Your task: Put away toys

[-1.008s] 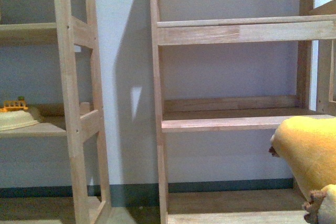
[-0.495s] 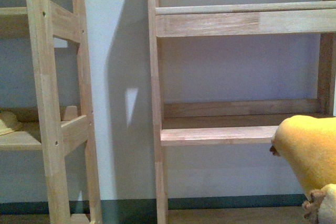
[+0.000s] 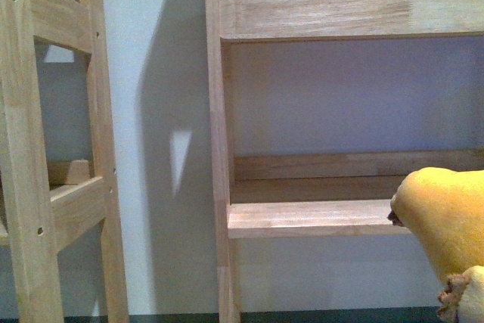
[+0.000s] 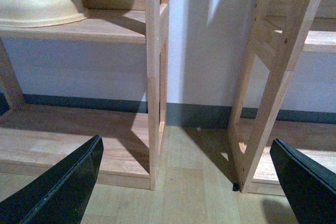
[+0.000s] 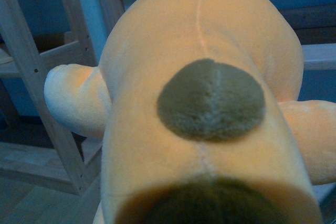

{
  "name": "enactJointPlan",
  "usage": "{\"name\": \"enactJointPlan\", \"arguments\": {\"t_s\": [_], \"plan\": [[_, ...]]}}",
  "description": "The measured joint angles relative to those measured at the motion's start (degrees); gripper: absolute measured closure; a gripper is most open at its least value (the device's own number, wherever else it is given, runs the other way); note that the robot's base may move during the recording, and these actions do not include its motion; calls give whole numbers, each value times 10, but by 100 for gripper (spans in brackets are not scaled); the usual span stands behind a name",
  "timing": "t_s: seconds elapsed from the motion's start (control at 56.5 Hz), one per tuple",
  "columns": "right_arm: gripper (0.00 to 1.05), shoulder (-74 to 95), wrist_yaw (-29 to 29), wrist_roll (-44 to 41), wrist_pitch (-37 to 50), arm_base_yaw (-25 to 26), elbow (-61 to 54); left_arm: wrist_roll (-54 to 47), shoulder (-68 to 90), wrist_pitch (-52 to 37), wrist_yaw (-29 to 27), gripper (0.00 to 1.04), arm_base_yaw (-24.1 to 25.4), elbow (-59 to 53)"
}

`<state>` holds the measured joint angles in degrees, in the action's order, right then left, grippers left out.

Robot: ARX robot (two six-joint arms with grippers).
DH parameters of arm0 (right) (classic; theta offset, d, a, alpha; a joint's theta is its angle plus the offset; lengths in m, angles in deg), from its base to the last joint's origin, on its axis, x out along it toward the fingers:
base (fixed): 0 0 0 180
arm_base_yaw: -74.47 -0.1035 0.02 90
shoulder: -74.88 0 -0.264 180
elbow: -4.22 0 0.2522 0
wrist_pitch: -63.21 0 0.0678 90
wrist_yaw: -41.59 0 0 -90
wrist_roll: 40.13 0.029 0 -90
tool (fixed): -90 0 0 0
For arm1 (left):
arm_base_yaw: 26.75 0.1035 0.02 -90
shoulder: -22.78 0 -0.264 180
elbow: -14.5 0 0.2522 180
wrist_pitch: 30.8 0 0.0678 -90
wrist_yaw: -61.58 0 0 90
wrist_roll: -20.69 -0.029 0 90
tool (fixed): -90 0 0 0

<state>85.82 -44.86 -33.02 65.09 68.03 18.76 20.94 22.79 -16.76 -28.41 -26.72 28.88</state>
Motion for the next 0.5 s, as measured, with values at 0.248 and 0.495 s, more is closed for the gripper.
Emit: {"name": "enactJointPlan", "arguments": {"t_s": [0.248,0.495], "plan": [[86,0,1,0,0,0,0,0,0,0,0,6,0,0],[86,0,1,0,0,0,0,0,0,0,0,6,0,0]]}}
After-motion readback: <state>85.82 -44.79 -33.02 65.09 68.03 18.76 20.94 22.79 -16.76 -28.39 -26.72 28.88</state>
